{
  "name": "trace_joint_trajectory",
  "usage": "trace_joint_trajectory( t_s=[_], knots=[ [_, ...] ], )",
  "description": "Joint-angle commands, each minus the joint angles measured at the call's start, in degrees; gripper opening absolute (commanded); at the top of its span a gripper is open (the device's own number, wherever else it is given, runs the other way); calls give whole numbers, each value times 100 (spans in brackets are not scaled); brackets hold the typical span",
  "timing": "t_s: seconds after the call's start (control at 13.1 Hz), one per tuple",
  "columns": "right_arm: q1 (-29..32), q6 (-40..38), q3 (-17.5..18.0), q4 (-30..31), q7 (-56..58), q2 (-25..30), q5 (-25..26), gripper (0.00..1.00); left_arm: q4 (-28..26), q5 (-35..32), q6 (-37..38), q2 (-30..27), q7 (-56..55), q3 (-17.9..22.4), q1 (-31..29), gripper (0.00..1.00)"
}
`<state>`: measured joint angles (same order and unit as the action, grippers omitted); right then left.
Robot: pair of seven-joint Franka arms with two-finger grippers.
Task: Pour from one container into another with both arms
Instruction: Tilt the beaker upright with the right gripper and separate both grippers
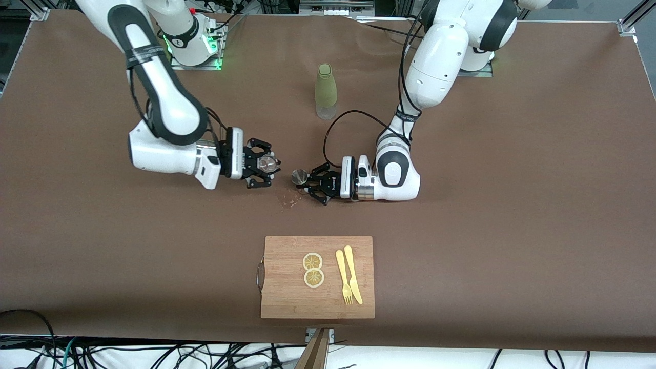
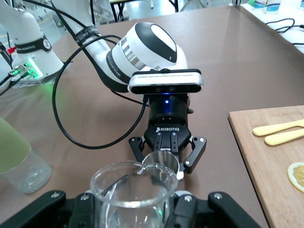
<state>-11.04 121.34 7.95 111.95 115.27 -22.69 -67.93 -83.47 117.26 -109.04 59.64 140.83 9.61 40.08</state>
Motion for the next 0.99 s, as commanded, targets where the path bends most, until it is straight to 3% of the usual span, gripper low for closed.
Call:
trace_joint_trajectory(
  t_s=[0.0,0.31,0.54,0.69,0.92],
  knots=[
    [575,-740,40,213,513,72,-299,22,32,78,189,-5,199,50,-27,0],
    [1410,-1585,22,195,1408,-340,-317,23,-64,-291,391,-75,331,50,-307,0],
    [1622,-2279,-416,169,2234,-745,-308,23,-371,-852,480,-443,340,50,-606,0],
    [1876,-2492,-479,151,2639,-973,-238,24,-556,-1388,576,-619,419,50,-921,0],
    [2027,-3184,-873,-50,3202,-1421,-89,24,-635,-1880,1146,-681,656,85,-1396,0]
  ],
)
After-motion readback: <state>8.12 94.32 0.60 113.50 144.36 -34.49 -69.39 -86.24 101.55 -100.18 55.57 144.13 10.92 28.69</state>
